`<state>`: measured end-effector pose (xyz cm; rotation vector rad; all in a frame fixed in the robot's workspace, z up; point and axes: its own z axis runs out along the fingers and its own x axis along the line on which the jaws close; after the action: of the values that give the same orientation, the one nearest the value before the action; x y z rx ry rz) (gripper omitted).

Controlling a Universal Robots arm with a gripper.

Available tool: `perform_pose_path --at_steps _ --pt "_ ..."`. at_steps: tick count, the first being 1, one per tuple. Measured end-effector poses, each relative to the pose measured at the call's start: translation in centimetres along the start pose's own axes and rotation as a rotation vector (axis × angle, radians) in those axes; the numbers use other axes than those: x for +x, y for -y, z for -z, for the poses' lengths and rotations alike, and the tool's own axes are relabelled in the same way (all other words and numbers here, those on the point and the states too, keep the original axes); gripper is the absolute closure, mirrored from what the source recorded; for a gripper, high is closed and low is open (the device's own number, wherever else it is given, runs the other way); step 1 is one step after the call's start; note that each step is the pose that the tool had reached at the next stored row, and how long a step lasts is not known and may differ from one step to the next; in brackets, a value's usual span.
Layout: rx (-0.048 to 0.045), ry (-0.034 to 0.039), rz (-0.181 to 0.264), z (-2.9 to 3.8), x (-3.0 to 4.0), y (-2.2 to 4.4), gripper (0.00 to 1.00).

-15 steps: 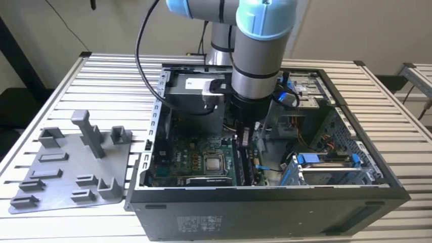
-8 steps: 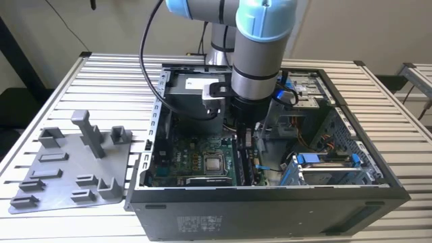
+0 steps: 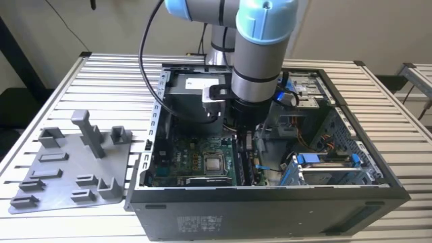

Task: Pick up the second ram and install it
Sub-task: 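Press down the second ram until it locks into place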

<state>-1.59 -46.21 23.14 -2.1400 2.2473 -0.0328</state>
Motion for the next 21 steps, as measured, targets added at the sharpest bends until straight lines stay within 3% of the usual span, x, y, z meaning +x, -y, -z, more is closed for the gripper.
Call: perform_pose_path --at_steps 4,11,18,21 --pt "0.0 0.0002 0.0 -0.22 0.69 0.02 0.89" --pt "0.0 0.0003 0.0 -0.31 0.71 0.02 0.89" --pt "-0.0005 -0.0016 0.002 -1.43 0.75 -0.03 0.89" --pt "-0.0005 -0.0015 0.002 -1.23 0.7 -0.02 0.89"
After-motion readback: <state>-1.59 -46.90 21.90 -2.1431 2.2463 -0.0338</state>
